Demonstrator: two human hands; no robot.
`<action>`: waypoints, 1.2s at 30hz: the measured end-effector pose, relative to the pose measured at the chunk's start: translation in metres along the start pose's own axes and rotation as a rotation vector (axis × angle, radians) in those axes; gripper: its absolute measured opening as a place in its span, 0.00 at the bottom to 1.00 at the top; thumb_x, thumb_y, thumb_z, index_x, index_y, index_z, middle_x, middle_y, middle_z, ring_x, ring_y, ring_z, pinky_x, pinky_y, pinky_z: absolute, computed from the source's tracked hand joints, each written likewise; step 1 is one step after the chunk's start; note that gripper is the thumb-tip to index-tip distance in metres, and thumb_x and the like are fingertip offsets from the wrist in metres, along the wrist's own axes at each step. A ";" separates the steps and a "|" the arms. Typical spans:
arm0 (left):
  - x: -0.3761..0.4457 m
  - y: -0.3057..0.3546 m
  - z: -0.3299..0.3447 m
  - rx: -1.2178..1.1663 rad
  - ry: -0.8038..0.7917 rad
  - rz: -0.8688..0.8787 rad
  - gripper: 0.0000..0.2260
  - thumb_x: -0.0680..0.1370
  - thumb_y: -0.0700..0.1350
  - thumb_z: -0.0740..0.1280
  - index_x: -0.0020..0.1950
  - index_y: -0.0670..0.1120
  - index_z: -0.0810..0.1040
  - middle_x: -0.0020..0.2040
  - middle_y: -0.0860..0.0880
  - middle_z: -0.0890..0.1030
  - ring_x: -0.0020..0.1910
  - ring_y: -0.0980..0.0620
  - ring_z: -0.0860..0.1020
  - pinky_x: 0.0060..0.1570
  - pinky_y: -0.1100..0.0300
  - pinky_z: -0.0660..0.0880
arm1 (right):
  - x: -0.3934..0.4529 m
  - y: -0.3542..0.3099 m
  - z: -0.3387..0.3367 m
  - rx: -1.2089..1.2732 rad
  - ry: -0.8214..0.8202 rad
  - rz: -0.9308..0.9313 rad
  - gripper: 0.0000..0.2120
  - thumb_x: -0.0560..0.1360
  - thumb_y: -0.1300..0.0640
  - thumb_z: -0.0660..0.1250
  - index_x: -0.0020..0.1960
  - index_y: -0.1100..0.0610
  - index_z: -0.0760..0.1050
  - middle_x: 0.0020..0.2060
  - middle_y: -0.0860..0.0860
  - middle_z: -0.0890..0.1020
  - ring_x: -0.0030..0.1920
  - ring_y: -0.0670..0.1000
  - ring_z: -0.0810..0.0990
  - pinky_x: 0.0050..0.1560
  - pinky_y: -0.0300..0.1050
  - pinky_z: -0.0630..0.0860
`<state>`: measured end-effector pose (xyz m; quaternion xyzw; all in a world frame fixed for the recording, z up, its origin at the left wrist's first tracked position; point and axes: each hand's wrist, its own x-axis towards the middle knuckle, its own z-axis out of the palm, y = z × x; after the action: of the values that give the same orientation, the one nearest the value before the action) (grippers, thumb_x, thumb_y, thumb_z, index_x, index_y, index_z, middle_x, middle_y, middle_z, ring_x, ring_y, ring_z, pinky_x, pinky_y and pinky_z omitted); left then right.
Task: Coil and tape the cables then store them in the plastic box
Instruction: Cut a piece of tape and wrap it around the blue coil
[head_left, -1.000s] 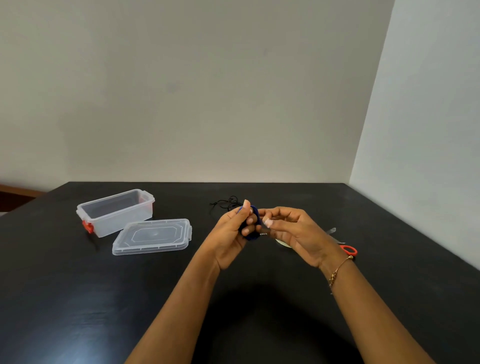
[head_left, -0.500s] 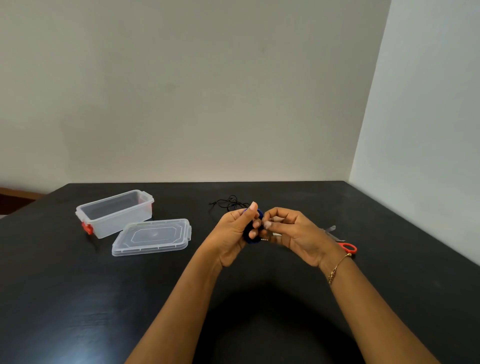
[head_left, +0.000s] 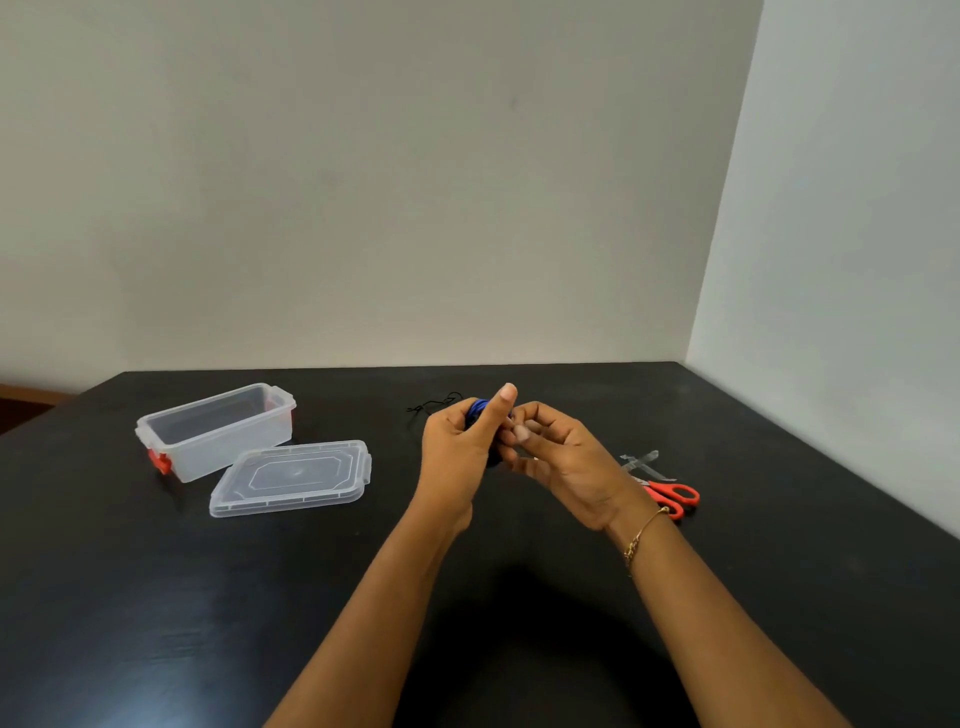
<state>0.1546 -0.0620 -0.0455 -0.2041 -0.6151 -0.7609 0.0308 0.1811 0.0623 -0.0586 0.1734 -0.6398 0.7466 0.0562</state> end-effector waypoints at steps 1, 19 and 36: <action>0.000 -0.001 0.001 -0.005 0.041 -0.011 0.13 0.74 0.51 0.66 0.36 0.43 0.76 0.28 0.51 0.77 0.28 0.59 0.74 0.32 0.68 0.75 | 0.001 0.001 0.002 -0.008 -0.004 0.002 0.04 0.77 0.64 0.57 0.47 0.61 0.70 0.36 0.48 0.77 0.38 0.43 0.77 0.44 0.37 0.77; -0.004 -0.007 0.015 -0.102 0.129 -0.133 0.16 0.76 0.55 0.62 0.35 0.44 0.75 0.28 0.51 0.73 0.28 0.58 0.72 0.38 0.63 0.72 | 0.005 0.008 0.019 0.030 0.141 0.034 0.11 0.81 0.58 0.52 0.41 0.56 0.68 0.33 0.48 0.72 0.35 0.44 0.71 0.44 0.39 0.76; 0.001 -0.011 -0.002 0.105 -0.027 -0.005 0.13 0.79 0.49 0.60 0.37 0.45 0.74 0.35 0.49 0.76 0.35 0.59 0.77 0.36 0.73 0.74 | 0.006 0.014 0.014 -0.024 0.259 0.030 0.08 0.80 0.56 0.55 0.49 0.55 0.72 0.46 0.52 0.78 0.51 0.51 0.77 0.52 0.49 0.79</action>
<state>0.1494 -0.0607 -0.0558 -0.2110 -0.6551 -0.7248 0.0311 0.1740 0.0451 -0.0678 0.0654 -0.6385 0.7559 0.1294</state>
